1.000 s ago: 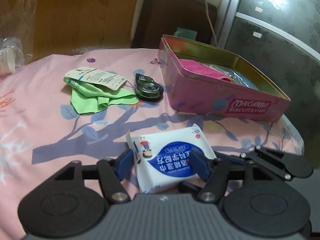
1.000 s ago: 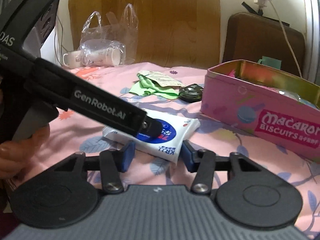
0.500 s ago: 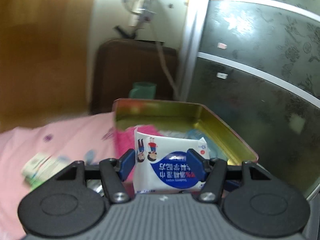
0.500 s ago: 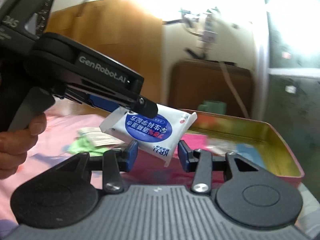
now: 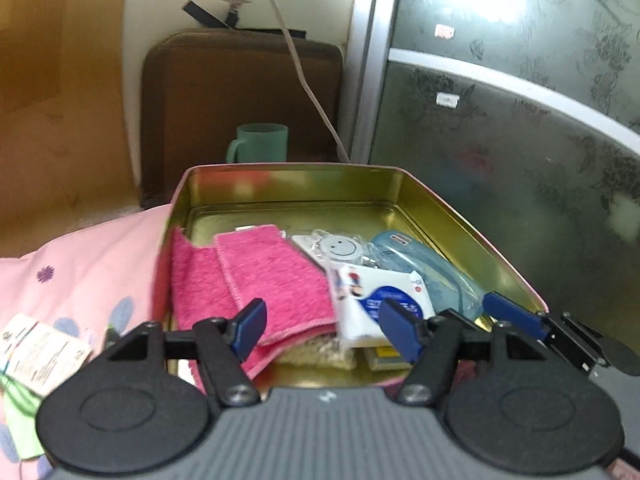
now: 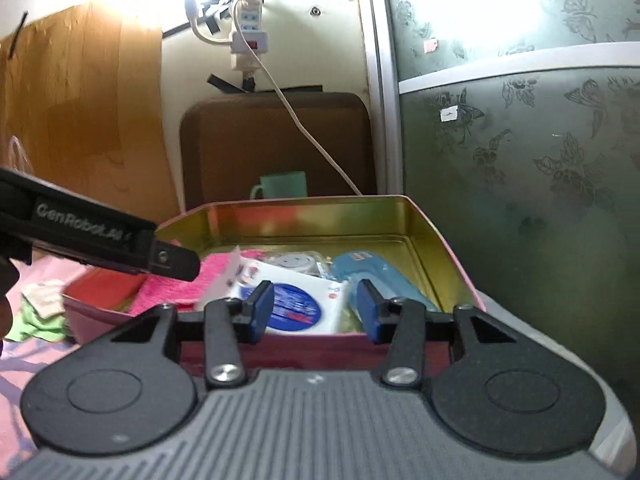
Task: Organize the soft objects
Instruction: 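Carry the wet-wipes pack into the pink tin box and release it, then move the right gripper to the green cloth and grasp its tag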
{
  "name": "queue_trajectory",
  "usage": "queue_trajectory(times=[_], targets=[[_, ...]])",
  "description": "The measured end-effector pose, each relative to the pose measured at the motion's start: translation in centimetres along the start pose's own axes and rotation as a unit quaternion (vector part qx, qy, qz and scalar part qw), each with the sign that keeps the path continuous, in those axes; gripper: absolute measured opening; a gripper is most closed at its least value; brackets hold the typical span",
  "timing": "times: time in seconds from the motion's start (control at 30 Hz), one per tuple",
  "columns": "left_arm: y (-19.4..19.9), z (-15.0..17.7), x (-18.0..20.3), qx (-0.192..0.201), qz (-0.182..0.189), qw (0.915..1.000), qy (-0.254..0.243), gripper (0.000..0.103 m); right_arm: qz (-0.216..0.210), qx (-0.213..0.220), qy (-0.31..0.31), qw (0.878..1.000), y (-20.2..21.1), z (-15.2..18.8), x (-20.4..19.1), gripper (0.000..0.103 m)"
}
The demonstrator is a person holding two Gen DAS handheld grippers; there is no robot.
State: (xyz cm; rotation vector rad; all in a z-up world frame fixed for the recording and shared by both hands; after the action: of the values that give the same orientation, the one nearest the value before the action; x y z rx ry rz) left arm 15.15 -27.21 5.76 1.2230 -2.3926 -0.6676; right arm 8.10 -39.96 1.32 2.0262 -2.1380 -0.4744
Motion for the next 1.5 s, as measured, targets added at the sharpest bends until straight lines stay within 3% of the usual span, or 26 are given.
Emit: queue_trajectory(times=[0.2,0.27,0.33,0.4,0.57,0.67,0.77,0.83,0.97,1.1,1.13,1.2,1.27,1.37,1.5], targets=[[5.3,1.9,-3.5,0.034,-0.019,0.9991,0.018,0.066,-0.051,0.018,0.014,0.998,2.6,0.0,-3.5,0.049],[7.4,3.3,-6.0,0.038,-0.031,0.9980,0.039,0.071,-0.076,0.025,0.032,0.996,3.5,0.1,-5.3,0.049],[9.1,5.2,-9.0,0.038,-0.059,0.9957,0.061,0.071,-0.103,0.030,0.053,0.993,4.2,0.1,-7.2,0.051],[10.4,7.2,-12.4,0.027,-0.109,0.9908,0.076,0.071,-0.132,0.029,0.079,0.988,4.7,0.2,-9.5,0.053],[12.8,11.6,-20.9,0.009,-0.248,0.9614,0.118,0.071,-0.213,-0.015,0.119,0.970,4.3,1.4,-15.2,0.054],[13.9,13.7,-24.3,0.012,-0.301,0.9422,0.148,0.071,-0.255,-0.049,0.148,0.954,3.0,2.5,-18.7,0.058],[14.6,15.4,-26.2,0.011,-0.293,0.9364,0.192,0.075,-0.265,-0.074,0.181,0.944,0.4,3.1,-21.9,0.065],[15.4,15.3,-26.2,0.038,-0.295,0.9350,0.194,0.075,-0.264,-0.088,0.199,0.940,-2.0,2.8,-23.9,0.066],[15.4,15.0,-25.5,0.055,-0.291,0.9388,0.176,0.077,-0.244,-0.111,0.219,0.938,-6.4,2.1,-27.1,0.081],[15.7,15.0,-25.9,0.067,-0.281,0.9395,0.185,0.077,-0.208,-0.152,0.243,0.935,-10.3,3.2,-28.5,0.081],[15.7,15.2,-25.9,0.069,-0.277,0.9392,0.191,0.077,-0.211,-0.156,0.225,0.938,-10.9,3.1,-28.2,0.085],[15.8,15.4,-26.5,0.072,-0.269,0.9382,0.206,0.077,-0.222,-0.189,0.179,0.940,-11.8,2.8,-27.4,0.077],[15.9,15.6,-26.8,0.075,-0.262,0.9373,0.218,0.077,-0.220,-0.186,0.163,0.944,-11.7,2.6,-26.9,0.043],[16.0,15.7,-27.0,0.077,-0.256,0.9364,0.227,0.078,-0.235,-0.188,0.158,0.940,-9.7,2.6,-26.4,0.020],[16.2,15.7,-27.1,0.080,-0.255,0.9345,0.235,0.080,-0.287,-0.204,0.135,0.926,-5.6,3.0,-26.0,0.018]])
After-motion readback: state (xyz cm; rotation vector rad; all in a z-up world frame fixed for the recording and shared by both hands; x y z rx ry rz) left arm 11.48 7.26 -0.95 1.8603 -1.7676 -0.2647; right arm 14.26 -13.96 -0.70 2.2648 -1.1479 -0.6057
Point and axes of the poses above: each gripper's, at about its wrist camera, not at the fingertips, and y roughly against the way its jaws point, x to its right, z to its underside, the point moved 3 cm from there along -y, roughly the way its jaws point, and after that the axes turned 1 degree about -y, right-handed, at the moved point
